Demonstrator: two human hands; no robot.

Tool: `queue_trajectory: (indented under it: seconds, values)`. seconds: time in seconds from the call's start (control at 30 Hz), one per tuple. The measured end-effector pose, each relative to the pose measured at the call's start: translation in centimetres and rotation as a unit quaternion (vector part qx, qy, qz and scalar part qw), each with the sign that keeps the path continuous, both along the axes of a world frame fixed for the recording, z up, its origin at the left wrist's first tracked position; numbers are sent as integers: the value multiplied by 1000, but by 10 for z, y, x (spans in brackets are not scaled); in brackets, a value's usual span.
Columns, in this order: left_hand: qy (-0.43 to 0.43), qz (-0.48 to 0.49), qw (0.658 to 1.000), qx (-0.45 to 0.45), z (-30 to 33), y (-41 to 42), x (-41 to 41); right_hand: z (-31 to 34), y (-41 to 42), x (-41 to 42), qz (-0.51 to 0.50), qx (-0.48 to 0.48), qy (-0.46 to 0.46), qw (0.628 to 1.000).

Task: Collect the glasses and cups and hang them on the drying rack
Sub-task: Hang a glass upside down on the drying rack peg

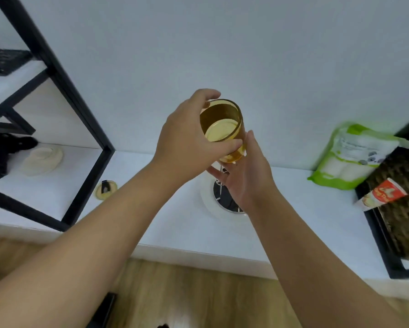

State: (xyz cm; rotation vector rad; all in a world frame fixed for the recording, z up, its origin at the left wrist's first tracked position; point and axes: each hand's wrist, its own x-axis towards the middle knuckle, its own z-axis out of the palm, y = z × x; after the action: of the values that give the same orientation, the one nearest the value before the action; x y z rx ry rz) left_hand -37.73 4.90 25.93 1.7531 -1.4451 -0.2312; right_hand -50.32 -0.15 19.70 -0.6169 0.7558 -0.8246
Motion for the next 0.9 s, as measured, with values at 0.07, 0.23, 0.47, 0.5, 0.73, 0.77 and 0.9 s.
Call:
queue_trajectory:
  seconds: [0.07, 0.23, 0.47, 0.5, 0.73, 0.77, 0.9]
  values:
    - [12, -20, 1000, 4, 8, 5, -23, 1, 3, -24, 13, 15, -48, 999]
    - [28, -84, 996, 24, 9, 9, -57, -4, 10, -70, 17, 31, -140, 989]
    - [52, -172, 979, 100, -42, 2, -55, -32, 6, -115, -15, 41, -110, 993]
    - [51, -162, 979, 115, -57, 0, -49, -37, 4, -121, -24, 53, -93, 994]
    - [-28, -47, 976, 210, -167, -24, -11, -66, -12, -155, -99, 42, 1, 994]
    - [-37, -43, 974, 218, -178, -30, -10, -71, -15, -156, -100, 38, 13, 994]
    - [-53, -29, 971, 229, -204, -46, -12, -92, -25, -156, -121, 25, 67, 990]
